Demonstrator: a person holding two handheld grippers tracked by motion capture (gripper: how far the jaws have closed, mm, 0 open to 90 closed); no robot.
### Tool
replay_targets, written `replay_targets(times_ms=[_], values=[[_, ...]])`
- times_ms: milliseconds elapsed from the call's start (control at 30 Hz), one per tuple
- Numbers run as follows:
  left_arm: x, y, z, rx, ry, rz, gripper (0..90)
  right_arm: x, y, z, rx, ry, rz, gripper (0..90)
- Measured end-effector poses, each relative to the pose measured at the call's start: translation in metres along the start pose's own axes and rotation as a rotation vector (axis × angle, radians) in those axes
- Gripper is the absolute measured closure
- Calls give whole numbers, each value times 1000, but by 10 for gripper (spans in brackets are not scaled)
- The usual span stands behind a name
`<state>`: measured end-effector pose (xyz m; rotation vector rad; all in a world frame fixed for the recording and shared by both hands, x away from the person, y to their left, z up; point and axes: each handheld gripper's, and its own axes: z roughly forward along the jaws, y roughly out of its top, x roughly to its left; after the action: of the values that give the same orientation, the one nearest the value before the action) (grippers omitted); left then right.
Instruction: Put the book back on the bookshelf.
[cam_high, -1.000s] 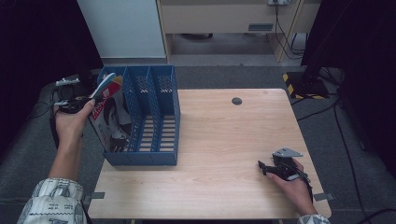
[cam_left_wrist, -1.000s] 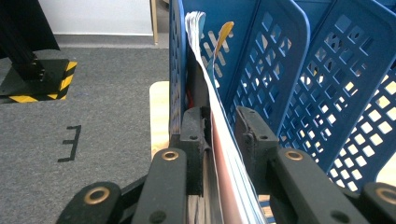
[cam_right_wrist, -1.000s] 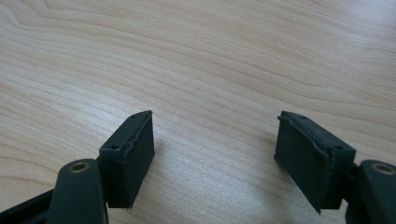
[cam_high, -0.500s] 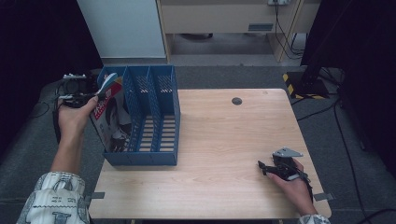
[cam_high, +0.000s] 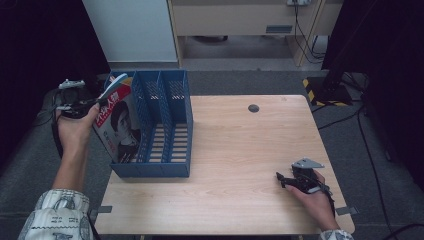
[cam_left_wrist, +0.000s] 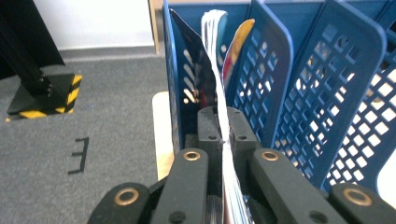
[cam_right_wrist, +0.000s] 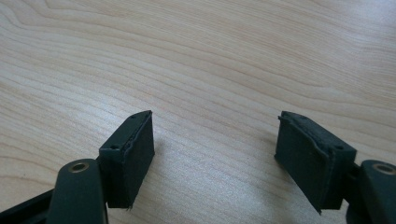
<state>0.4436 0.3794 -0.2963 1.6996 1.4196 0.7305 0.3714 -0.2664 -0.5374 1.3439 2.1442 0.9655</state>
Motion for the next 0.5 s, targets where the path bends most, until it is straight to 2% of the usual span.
replay_targets(times_ms=[133, 267, 500], values=[[-2, 1, 0, -19, 7, 8, 867, 0, 0, 0, 1, -1, 3, 281], [-3, -1, 5, -67, 25, 8, 866, 0, 0, 0, 1, -1, 2, 281], [-3, -8, 14, -89, 29, 12, 867, 0, 0, 0, 1, 0, 2, 281]])
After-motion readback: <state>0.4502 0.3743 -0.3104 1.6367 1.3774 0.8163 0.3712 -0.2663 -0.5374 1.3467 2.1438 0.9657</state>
